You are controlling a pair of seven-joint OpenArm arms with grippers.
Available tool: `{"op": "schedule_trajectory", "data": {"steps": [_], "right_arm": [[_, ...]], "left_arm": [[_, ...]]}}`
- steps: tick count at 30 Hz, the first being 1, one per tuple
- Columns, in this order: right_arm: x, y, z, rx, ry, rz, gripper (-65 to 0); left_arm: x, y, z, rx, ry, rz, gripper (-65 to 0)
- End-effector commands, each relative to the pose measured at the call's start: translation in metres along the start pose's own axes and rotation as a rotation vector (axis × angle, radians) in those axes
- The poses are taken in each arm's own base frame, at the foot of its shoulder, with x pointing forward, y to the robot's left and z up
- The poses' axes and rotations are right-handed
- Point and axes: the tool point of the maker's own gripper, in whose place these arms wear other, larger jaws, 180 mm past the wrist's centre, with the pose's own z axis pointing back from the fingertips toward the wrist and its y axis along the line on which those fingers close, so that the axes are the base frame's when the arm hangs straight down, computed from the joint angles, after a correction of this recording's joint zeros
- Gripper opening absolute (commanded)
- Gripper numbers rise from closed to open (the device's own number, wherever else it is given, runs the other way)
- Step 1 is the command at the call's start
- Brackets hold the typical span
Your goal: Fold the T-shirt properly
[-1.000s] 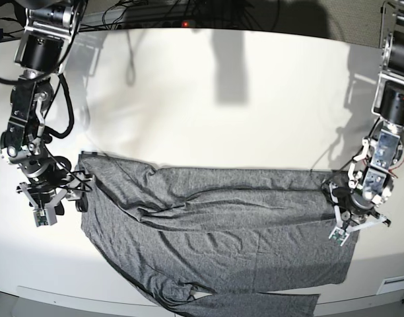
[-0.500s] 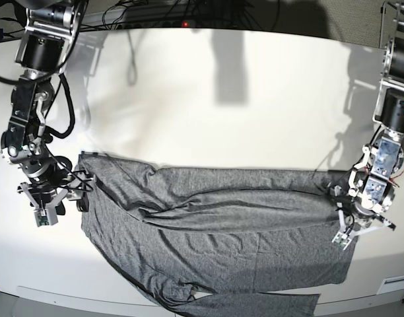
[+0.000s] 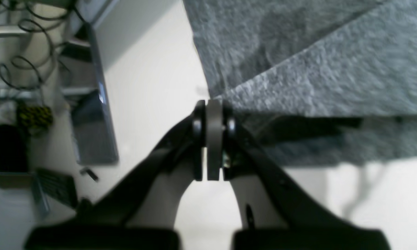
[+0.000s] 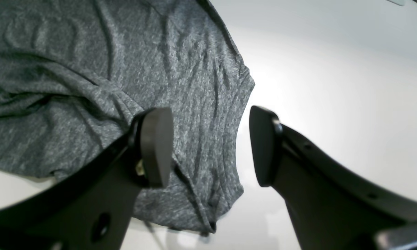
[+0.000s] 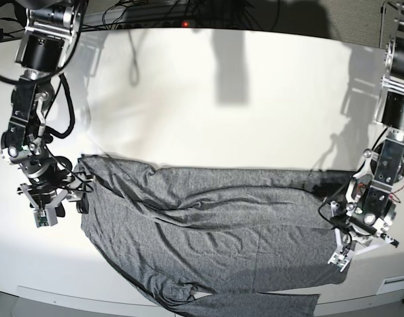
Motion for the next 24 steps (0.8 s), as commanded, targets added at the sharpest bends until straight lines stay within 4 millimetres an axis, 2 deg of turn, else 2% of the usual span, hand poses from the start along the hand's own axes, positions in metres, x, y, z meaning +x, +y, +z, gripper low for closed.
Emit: {"op": "schedule_trajectory", "data": {"steps": [1,5,13,18,24], "right_arm": [[0.024,-0.008,0.002,-0.013,-0.066,0.014,-30.6],[0.023,-0.008,0.002,-0.013,-0.065,0.014,-30.6],[0.021,-0.009,0.001,-0.013,-0.049,0.014,-30.6],[0.021,-0.008,0.001,-0.012,-0.05,0.013,-30.6],[0.021,-0.008,0.001,-0.012,-0.05,0.013,-30.6]], "left_arm": [[0.013,0.02,0.008,0.043,-0.028,0.016,-65.0],[0.019,0.016,0.008,0.021,-0.061,0.025,-65.0],[0.022,-0.025,0.0,-0.067,-0.255,0.02,-65.0],[0.008,-0.021,-0.015,-0.021,-0.235,-0.03,-65.0],[0.011,-0.016,-0.03,-0.021,-0.251,-0.012,-65.0]]}}
